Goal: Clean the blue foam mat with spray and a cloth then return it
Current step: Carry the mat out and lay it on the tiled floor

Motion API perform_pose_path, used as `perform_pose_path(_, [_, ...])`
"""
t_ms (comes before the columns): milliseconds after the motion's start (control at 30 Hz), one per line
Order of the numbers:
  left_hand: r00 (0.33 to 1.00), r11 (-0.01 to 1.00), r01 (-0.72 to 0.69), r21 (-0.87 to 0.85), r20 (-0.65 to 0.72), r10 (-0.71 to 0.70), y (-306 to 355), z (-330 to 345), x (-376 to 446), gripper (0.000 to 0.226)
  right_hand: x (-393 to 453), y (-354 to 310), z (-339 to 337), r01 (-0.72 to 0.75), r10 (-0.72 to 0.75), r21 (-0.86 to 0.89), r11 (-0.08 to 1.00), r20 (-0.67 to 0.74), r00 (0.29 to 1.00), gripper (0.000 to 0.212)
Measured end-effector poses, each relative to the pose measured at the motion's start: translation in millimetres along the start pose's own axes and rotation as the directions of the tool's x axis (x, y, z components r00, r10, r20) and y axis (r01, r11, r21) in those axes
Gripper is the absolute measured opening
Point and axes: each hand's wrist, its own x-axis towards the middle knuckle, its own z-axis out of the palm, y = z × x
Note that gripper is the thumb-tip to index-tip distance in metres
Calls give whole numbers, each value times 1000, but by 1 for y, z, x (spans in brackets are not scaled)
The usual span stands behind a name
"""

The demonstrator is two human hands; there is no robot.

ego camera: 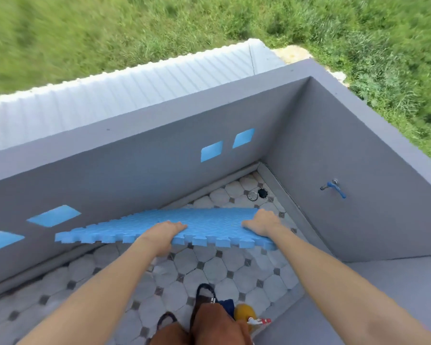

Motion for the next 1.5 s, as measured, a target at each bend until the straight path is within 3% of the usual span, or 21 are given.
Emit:
perform_pose_path(200, [985, 982, 148, -114, -73, -157, -55, 47, -86, 84, -24, -97, 34, 192, -190, -119, 974, 26, 981, 58])
perform_pose_path(367, [942, 946, 268, -184, -153, -297, -103, 111, -159, 89, -58, -182, 77, 359, -348, -327, 875, 93, 933, 66])
perform_pose_path(667, [781, 763, 514, -392, -154, -605, -142, 223, -265, 98, -93, -304, 180, 577, -527, -440, 687, 245, 814, 82])
perform_pose_path(900, [642, 611, 623, -489, -126, -756, -178, 284, -297, 104, -101, -385, 239, 653, -575, -517, 554, 329, 749, 78])
perform_pose_path(1033, [657, 626, 627, -463, -116, -745, -206, 307, -310, 106, -106, -400, 278, 615, -543, -521, 592, 307, 782, 86])
perform_pose_path(1200, [673, 714, 638, -287, -242, -699, -274, 360, -306, 121, -101, -419, 329, 568, -519, -509, 647, 251, 817, 93])
perform_pose_path(1367, [697, 756, 612, -232, -293, -655, -343, 399, -310, 107, -110, -452, 389, 521, -517, -467, 714, 149, 843, 83])
perform_pose_path(1500, [681, 739, 628, -243, -287, -673, -382, 459, -308, 123, -96, -466, 457, 522, -516, -396, 755, 131, 846, 82])
